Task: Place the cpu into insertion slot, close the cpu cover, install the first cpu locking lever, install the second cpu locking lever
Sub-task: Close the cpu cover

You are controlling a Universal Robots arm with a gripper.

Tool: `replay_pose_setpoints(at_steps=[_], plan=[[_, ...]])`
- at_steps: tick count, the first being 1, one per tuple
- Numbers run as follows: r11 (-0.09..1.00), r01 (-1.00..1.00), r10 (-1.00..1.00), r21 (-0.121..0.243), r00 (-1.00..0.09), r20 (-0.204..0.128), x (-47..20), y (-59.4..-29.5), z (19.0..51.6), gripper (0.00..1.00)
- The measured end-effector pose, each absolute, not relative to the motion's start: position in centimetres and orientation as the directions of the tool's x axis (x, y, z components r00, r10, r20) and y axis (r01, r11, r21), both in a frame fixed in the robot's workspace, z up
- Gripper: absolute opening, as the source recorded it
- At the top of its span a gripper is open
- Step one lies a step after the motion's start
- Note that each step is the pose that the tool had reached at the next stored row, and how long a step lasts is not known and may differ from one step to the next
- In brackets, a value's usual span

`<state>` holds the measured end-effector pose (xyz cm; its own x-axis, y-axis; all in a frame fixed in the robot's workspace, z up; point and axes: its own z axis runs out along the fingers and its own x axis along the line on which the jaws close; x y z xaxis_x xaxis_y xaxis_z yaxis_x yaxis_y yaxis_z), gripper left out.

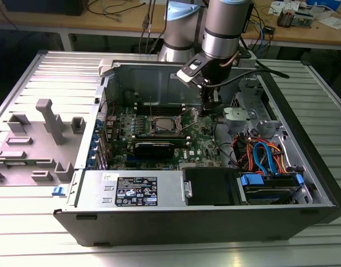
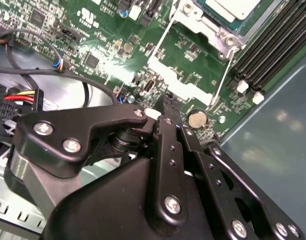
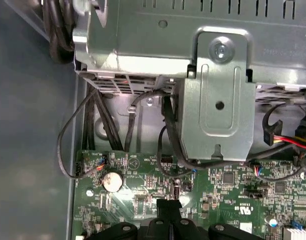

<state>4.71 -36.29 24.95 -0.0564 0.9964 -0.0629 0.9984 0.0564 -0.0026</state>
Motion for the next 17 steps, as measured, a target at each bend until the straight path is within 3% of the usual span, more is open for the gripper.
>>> replay_pose_setpoints(at_steps=[17], plan=[[0.056,0.998,0.997,-0.019,-0.057,-0.055,4.15,-36.28,24.31,0.11]])
